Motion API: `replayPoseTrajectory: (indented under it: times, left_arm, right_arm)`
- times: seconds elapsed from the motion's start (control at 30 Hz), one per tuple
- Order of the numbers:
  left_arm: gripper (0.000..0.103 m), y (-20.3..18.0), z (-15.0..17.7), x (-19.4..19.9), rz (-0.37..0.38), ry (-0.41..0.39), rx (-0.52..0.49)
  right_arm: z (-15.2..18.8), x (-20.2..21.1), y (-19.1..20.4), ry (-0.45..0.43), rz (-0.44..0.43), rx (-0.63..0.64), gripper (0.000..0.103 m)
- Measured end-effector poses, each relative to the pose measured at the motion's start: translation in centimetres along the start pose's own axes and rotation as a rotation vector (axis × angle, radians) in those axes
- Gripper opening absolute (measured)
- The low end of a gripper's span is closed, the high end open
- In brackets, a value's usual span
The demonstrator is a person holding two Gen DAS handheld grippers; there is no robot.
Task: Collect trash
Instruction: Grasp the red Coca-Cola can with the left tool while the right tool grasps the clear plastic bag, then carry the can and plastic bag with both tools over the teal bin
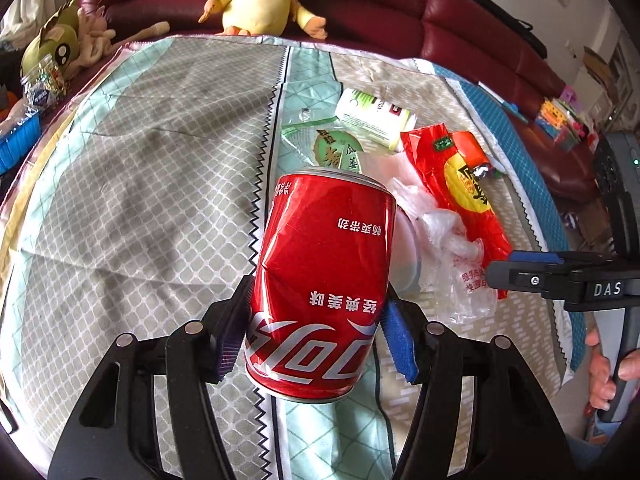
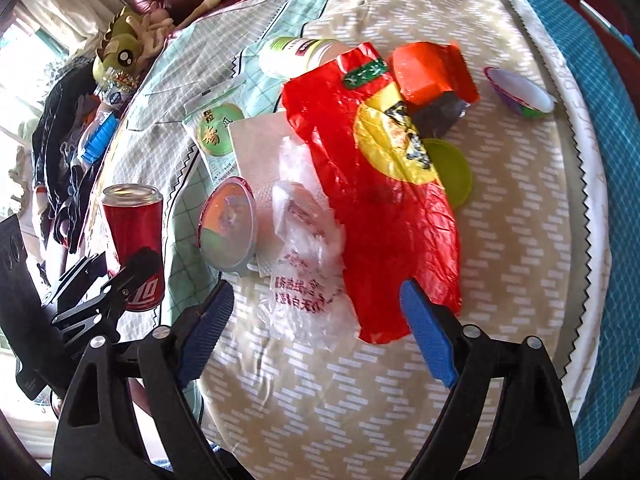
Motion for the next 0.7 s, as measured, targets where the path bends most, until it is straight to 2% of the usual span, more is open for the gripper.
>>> replayPoseTrajectory:
  times: [0.03, 0.1, 0.3, 0.37, 0.47, 0.7]
  left_arm:
    - [0.062, 0.1, 0.1, 0.0, 0.001, 0.002, 0.004]
    - [0.062, 0.3, 0.2, -0.1, 0.0, 0.003, 0.008]
    - [0.062, 0.4, 0.1, -0.1, -0.004, 0.007, 0.009]
    - [0.062, 0.3, 0.1, -0.1, -0.006, 0.007, 0.004]
    - [0.062, -0.3, 0.2, -0.1, -0.005, 0.009, -0.003]
    - [0.062, -3.2, -0.3, 0.2, 0.001, 0.007, -0.058]
  right_arm:
    - [-0.2, -0.4, 0.3, 0.006, 0.002, 0.007, 0.065]
    - [-0.5, -1.2, 0.6, 0.018, 0.004, 0.015, 0.056]
    - [-1.3, -2.8, 1.3, 0.032, 0.004, 0.046, 0.053]
    - [-1.3, -3.2, 1.2, 0.042, 0.004, 0.049, 0.028]
    - [-0.8, -2.7, 0.5, 0.025, 0.004, 0.017, 0.024]
    - [1.4, 2.7, -1.2, -0.058, -0.116, -0.011, 0.024]
Point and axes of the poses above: each gripper's, at about its wrist camera, not at the fingertips, and x roughly against the way its jaws point, y to its left, z to its underside, the point moved 3 cm from there along -x, roughly the way its jaws point, and after that the axes turned 11 degrees about y, right-handed, at the moved point
